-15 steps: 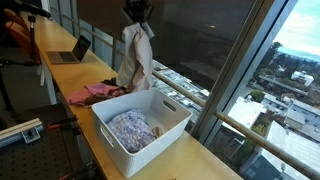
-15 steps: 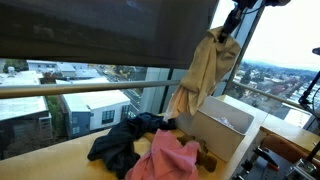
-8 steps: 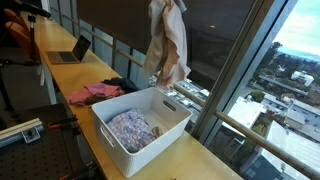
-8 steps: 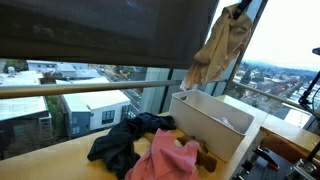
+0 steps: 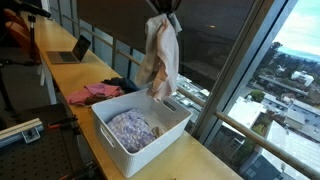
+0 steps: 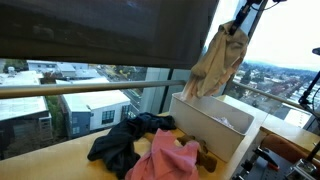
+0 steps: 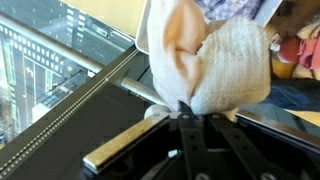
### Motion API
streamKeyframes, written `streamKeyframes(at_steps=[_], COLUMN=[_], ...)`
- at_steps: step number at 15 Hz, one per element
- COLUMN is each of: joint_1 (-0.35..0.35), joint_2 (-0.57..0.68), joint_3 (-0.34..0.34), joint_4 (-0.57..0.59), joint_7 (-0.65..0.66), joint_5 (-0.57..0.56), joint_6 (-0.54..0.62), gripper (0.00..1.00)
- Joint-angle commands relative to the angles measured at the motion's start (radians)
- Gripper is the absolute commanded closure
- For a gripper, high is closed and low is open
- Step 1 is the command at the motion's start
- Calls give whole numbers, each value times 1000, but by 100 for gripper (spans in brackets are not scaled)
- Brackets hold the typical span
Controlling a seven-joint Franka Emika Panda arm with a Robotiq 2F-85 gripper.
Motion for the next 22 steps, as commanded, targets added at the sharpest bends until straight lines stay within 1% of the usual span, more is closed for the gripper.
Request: streamKeyframes(at_steps=[1,7,8,9,11,18,22], joint_1=[-7,-18,-20,-22,-25,-9,30], joint_2=[-15,-16,-14,-14,-17,-24,-7], joint_3=[-6,-14,-14,-15,-17,-4,35], joint_4=[-76,-175,-180,-185,-189,-189,-198], joint_7=[7,14,20,23,25,33,64], joint_5=[23,27,31,33,38,48,55], joint_6=[25,29,21,21,17,15,23], gripper=[98,98,66,64,52,0,0])
